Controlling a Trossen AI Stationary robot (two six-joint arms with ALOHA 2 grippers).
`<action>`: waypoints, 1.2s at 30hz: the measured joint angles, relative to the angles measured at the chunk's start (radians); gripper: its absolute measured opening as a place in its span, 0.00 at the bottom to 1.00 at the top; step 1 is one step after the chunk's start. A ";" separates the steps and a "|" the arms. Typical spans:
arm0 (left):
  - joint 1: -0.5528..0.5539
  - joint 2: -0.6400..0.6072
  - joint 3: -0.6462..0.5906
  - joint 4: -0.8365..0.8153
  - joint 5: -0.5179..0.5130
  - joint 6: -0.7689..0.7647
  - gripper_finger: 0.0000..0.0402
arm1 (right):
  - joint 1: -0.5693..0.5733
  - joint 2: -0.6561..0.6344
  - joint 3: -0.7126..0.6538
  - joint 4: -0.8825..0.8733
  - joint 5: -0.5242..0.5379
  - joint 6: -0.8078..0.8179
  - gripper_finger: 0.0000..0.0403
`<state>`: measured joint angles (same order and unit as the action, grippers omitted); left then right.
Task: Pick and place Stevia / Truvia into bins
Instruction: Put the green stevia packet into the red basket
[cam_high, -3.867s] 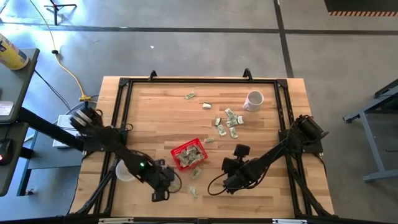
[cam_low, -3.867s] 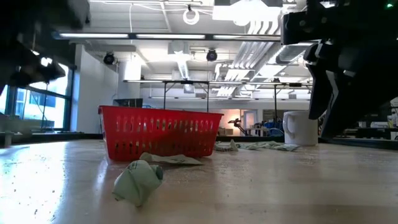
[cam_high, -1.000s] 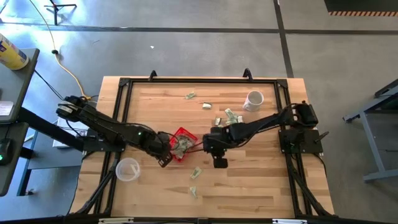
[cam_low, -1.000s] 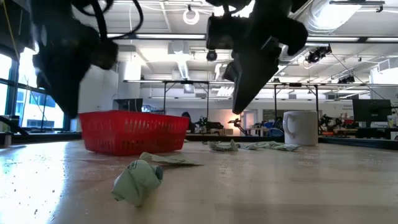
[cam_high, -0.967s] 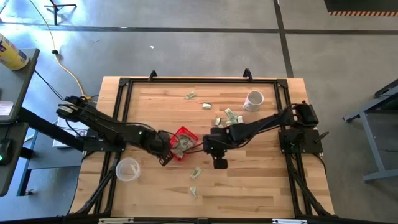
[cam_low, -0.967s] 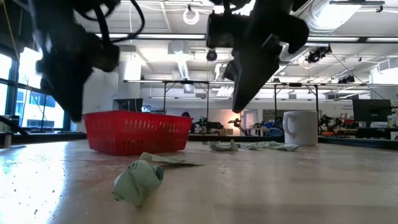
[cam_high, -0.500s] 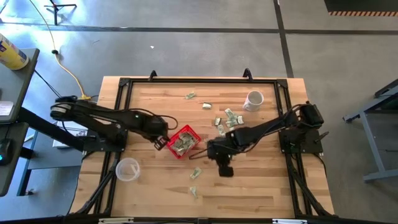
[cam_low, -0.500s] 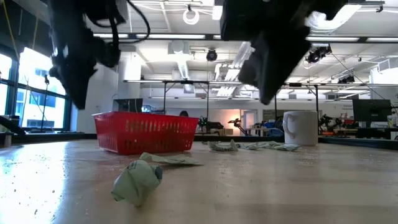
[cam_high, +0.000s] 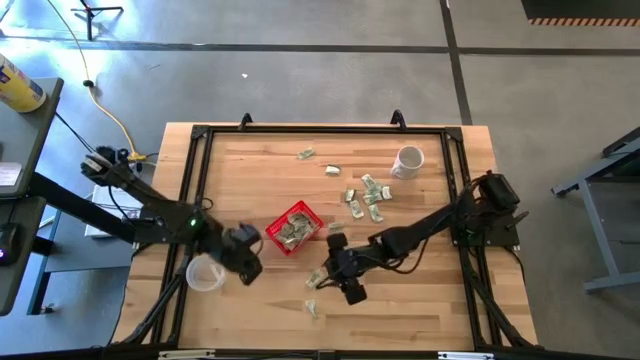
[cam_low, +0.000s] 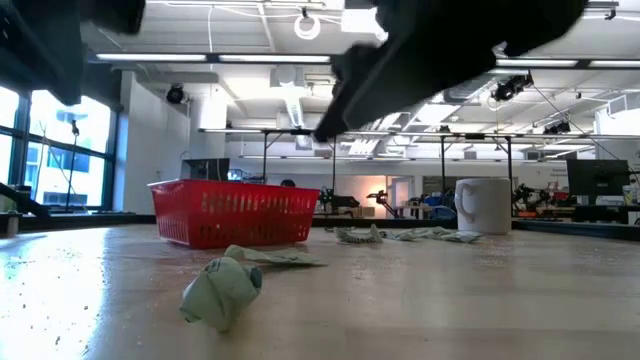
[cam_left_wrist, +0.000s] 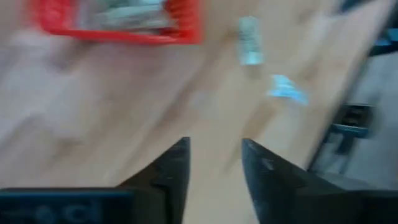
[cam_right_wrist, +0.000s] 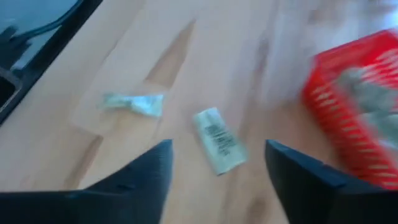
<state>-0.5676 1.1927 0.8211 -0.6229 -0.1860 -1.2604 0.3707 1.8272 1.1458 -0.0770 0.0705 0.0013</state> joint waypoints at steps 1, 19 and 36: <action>-0.028 0.008 0.000 0.047 -0.020 -0.005 0.48 | -0.007 0.017 0.000 0.002 -0.037 0.005 0.66; -0.172 0.115 0.001 0.217 -0.138 -0.229 0.58 | -0.055 0.260 0.075 0.138 -0.111 -0.140 0.64; -0.173 0.339 0.001 0.546 -0.133 -0.067 0.42 | -0.102 0.176 0.106 -0.159 -0.229 0.108 0.06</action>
<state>-0.7406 1.5320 0.8225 -0.0766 -0.3188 -1.3275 0.2684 2.0030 1.2514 -0.2364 -0.1581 0.1095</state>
